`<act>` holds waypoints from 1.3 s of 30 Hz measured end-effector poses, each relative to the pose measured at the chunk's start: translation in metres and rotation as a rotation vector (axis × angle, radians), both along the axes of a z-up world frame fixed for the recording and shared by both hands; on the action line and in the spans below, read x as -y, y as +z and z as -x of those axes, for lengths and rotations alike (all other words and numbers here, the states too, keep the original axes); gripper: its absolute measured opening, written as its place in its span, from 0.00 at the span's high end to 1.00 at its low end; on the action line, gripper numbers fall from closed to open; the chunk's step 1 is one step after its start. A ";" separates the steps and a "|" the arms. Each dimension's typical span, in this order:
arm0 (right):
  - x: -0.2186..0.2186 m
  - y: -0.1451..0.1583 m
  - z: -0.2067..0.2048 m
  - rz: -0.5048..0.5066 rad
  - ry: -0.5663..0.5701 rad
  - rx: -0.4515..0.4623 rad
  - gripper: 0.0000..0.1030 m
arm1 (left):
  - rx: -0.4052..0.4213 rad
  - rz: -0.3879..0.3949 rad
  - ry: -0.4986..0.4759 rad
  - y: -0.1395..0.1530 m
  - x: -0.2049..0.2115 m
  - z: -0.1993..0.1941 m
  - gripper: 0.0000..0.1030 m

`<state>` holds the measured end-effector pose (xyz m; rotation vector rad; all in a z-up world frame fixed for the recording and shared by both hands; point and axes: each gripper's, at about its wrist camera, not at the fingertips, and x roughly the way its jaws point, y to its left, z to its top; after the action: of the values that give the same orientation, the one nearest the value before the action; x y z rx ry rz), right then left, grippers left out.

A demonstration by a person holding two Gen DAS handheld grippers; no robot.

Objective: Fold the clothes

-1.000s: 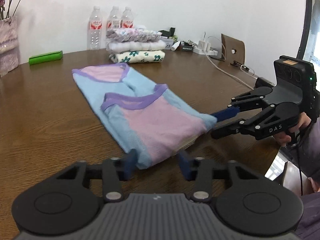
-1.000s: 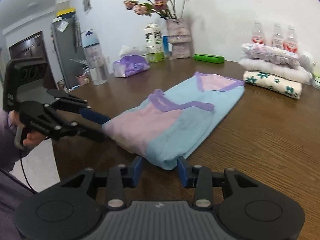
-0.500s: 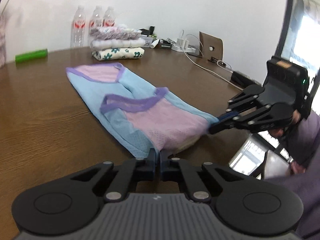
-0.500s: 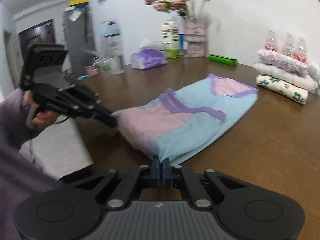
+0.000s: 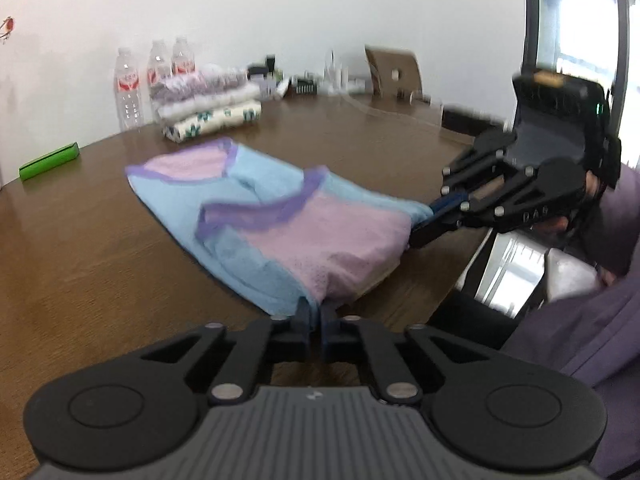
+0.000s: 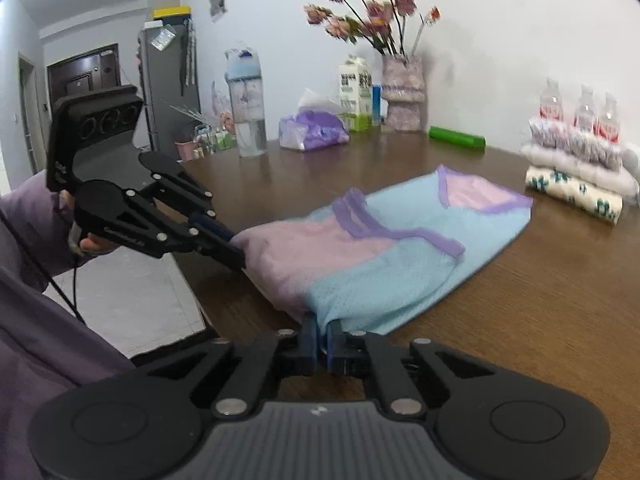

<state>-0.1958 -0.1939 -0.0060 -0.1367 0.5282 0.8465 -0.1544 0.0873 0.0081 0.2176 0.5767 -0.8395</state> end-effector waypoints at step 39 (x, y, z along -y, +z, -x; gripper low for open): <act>0.010 0.027 -0.178 -0.075 -0.590 -0.088 0.91 | -0.038 -0.063 0.349 0.006 0.082 -0.145 0.57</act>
<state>-0.0174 -0.2036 0.0213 0.1243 0.5783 0.2953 -0.0089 0.0050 0.0136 0.1527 0.6548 -0.4889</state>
